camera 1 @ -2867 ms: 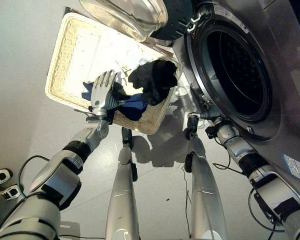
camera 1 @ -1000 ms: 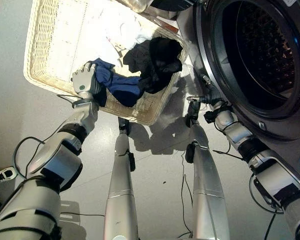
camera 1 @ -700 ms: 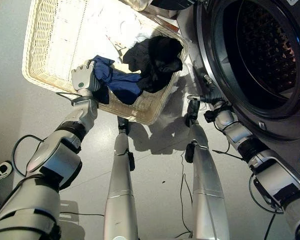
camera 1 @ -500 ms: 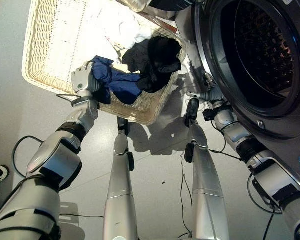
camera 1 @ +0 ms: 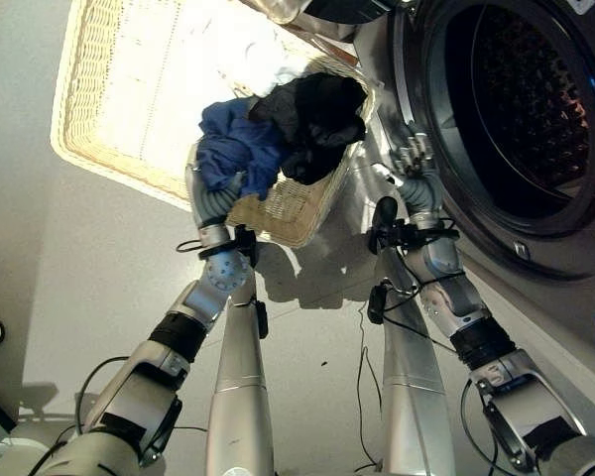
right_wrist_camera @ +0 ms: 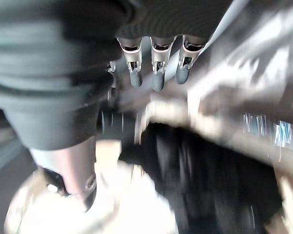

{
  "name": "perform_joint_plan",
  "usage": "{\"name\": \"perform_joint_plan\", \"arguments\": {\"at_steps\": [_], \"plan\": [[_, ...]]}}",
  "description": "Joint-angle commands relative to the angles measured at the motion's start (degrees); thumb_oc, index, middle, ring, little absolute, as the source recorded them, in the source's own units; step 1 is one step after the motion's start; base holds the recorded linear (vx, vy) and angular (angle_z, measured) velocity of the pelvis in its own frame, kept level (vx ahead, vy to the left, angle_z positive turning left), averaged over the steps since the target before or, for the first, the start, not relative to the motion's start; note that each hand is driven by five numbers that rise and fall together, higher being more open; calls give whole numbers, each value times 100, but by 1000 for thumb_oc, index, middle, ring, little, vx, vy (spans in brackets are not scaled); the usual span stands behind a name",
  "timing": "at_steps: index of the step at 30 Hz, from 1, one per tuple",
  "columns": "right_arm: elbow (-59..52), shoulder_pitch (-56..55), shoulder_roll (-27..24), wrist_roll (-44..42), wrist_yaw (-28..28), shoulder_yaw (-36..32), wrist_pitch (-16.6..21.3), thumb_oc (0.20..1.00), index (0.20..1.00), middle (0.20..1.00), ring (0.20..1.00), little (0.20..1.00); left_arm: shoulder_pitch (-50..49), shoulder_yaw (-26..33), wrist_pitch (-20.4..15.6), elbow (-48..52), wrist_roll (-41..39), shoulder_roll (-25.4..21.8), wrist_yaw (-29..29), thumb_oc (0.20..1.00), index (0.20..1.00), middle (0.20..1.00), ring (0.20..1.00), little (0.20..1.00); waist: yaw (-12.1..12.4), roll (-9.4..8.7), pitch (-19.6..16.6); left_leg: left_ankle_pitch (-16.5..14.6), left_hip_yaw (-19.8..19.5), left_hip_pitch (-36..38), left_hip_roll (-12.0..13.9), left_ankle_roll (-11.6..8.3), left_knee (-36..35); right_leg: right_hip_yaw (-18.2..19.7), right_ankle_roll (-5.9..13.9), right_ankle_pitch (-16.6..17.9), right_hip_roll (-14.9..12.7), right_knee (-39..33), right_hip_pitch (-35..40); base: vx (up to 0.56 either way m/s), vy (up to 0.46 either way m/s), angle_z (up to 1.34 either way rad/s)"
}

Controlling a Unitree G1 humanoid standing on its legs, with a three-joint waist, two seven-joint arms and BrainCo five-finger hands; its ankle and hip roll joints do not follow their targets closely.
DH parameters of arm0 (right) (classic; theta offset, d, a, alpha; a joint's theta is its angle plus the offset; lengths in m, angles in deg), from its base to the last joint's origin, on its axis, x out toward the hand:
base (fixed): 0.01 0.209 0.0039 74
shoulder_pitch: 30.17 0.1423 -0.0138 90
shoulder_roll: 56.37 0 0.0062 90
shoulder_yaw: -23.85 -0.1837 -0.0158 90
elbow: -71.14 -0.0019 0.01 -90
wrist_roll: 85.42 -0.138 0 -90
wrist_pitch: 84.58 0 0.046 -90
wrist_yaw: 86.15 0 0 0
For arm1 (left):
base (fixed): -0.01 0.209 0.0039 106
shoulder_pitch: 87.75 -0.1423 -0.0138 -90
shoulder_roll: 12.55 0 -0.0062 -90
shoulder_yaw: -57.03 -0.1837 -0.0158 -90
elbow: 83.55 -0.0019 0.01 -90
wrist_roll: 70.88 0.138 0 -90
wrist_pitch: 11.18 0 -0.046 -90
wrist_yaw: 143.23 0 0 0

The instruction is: Put the clothes into the washing machine.

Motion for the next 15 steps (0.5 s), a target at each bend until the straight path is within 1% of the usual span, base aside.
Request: {"name": "perform_joint_plan", "arguments": {"at_steps": [1,5,8,9,10,13,15], "plan": [[-800,-251,52,-285,715,8,-261,1000,1000,1000,1000,1000,188,111,-265,787,567,-253,-233,200,200,200,200,200,116,-118,-86,283,-231,-129,-582,905,28,21,199,51,228,184,158,7,-32,4],[-1217,-297,61,-417,1241,158,-602,1000,1000,1000,1000,1000,176,30,-264,1440,584,-334,-772,200,200,200,200,200,134,-131,-86,283,-234,-122,-610,935,64,-18,215,63,196,188,182,2,-7,1],[-1391,-251,38,-592,1530,290,-853,1000,1000,1000,1000,1000,202,-68,-275,1696,558,-392,-1036,200,200,200,200,200,153,-109,-86,301,-231,-102,-614,943,71,-37,218,62,181,197,208,0,0,0],[-1408,-248,37,-602,1553,301,-870,1000,1000,1000,1000,1000,205,-74,-274,1713,567,-396,-1061,200,200,200,200,200,153,-107,-86,301,-232,-104,-616,944,77,-38,218,60,179,203,207,0,0,0],[-1507,-224,16,-672,1664,368,-1009,1000,1000,1000,1000,1000,224,-119,-239,1815,689,-403,-1126,200,200,200,200,200,158,-97,-86,301,-235,-106,-626,950,89,-35,218,57,180,214,202,0,0,0],[-1595,-163,-2,-768,1852,477,-1161,1000,1000,1000,1000,1000,309,-226,-121,1924,693,-432,-1280,200,200,200,200,200,166,-88,-86,312,-228,-92,-640,954,98,-46,221,65,177,220,216,0,0,0],[-1598,-99,17,-797,1942,570,-1209,1000,1000,1000,1000,1000,398,-315,-95,1925,559,-446,-1443,200,200,200,200,200,170,-96,-86,317,-221,-118,-638,956,129,-52,222,66,168,237,204,0,0,0]]}}
